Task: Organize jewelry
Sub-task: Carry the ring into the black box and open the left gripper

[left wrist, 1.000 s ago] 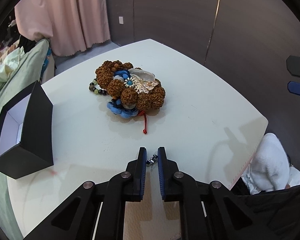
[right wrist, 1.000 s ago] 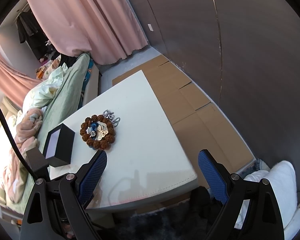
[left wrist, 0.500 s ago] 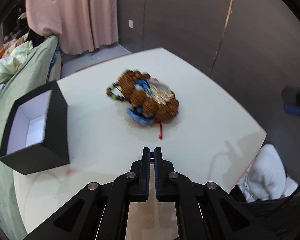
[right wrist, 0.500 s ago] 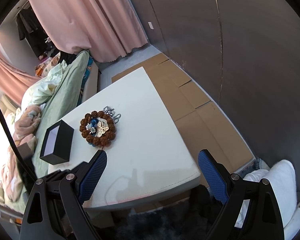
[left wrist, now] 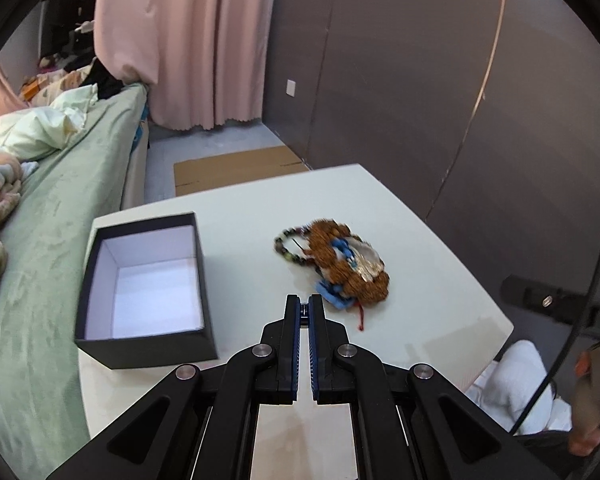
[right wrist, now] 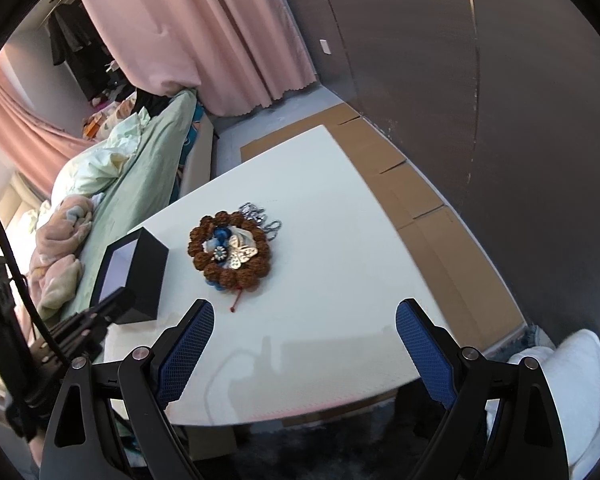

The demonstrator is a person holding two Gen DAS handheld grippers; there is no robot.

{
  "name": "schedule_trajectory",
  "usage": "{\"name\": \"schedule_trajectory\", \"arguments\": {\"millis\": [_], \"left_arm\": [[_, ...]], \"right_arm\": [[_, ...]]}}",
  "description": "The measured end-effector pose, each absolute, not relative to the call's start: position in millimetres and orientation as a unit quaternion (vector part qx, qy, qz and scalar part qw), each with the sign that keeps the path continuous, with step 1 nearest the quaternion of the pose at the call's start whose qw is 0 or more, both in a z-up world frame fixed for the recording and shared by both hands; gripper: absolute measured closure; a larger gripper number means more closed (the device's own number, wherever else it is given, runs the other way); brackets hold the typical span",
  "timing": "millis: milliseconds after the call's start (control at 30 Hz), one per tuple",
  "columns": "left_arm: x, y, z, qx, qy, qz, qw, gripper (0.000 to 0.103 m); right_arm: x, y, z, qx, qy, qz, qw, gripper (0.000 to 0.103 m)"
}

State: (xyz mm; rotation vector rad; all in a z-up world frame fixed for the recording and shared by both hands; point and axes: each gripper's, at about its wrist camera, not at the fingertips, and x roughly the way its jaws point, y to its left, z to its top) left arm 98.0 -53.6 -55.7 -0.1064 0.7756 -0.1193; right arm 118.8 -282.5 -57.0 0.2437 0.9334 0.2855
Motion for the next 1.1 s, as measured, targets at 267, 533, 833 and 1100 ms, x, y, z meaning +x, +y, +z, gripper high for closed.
{"name": "schedule_trajectory", "arguments": {"millis": [267,533,833,1100], "left_arm": [[107,-15,-46,-0.088,0.364,-0.033,0.927,0.099],[120,15,-45,-0.103,0.364,0.004,0.926,0.099],[132,35,-53,-0.122,0.387,0.05,0.912,0.099],[132,52,-60,-0.169,0.418,0.046,0.891,0.091]], "right_arm": [[131,-275,-60,0.136,0.452,0.139,0.871,0.01],[143,-256,-65,0.14,0.46,0.141,0.865,0.01],[148,-239,-67,0.143,0.464,0.143,0.862,0.01],[158,-235,-61,0.154,0.458,0.158,0.861,0.01]]}}
